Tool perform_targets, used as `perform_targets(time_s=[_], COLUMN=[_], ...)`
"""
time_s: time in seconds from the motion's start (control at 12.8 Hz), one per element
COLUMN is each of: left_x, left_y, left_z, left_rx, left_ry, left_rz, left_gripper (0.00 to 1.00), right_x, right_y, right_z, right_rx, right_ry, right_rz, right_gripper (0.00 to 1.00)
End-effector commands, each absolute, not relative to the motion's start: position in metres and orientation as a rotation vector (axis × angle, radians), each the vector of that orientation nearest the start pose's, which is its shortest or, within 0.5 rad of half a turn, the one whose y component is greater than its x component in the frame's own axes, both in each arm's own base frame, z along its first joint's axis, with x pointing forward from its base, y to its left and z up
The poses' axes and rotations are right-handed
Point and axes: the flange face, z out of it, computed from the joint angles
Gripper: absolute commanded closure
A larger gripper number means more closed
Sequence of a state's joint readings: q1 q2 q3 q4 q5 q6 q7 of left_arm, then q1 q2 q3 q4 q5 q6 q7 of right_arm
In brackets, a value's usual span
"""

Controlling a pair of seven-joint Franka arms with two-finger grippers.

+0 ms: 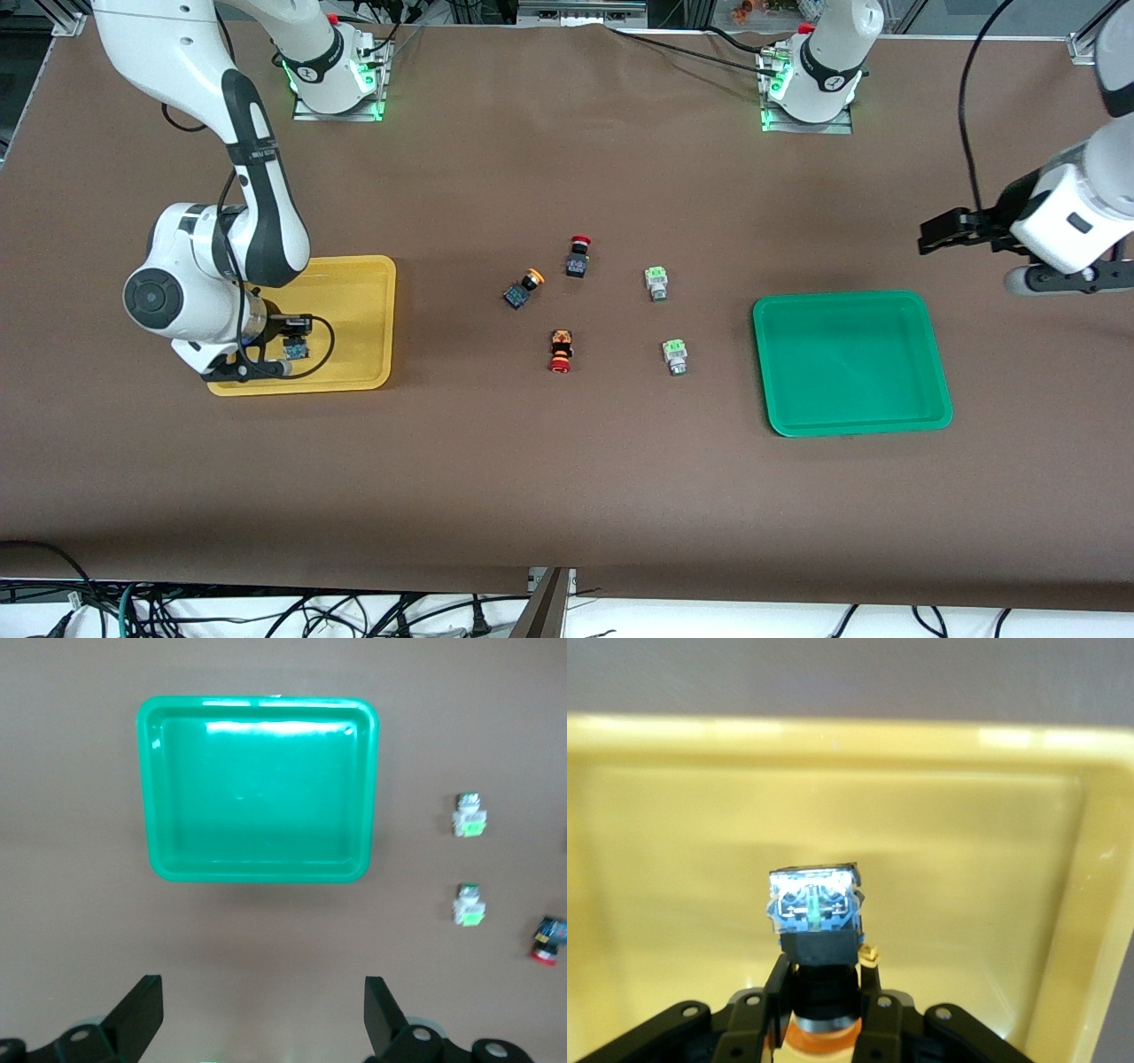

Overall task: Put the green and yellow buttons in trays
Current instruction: 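Carry the blue button into the yellow tray with the right gripper, then release the button in the tray while the left gripper grasps a green button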

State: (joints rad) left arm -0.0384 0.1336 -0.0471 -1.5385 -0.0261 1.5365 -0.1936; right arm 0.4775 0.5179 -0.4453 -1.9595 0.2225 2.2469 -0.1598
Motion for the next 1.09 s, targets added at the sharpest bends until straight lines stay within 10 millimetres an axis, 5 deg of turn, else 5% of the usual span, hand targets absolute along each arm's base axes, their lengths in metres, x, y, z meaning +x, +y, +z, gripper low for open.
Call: perform_targets(time_s=[0.0,0.16,0.39,0.62,1.01], left_x=[0.605,0.614,0.613,0.61,0.584], left_y=[-0.112,-0.174,-0.219,-0.258,-0.311], left_z=[0.517,0.467,0.373,0.285,0.206], left_rx=[-3.152,-3.175,-3.187,-3.109,-3.037], left_ry=[-0.254,-0.343,-0.441,-0.453,-0.468], left_rz=[0.185,0.144,0.075,-0.04,-0.1], left_gripper=[0.0,0.0,0.0,0.0,0.0], right_x=[0.581,0.589,0.595,0.569,0.522], right_y=[0.045,0.074,0.17,0.266,0.371], right_z=[0.231,0.259,0.287,0.264,0.217], right_rx=[-3.143,-3.115,-3.035,-2.897,-2.803], right_ry=[-0.089,0.073,0.408,0.723,1.056], right_rz=[0.246,0.306,0.389,0.451,0.41], right_gripper=[0.02,0.01,0.01,0.01,0.01])
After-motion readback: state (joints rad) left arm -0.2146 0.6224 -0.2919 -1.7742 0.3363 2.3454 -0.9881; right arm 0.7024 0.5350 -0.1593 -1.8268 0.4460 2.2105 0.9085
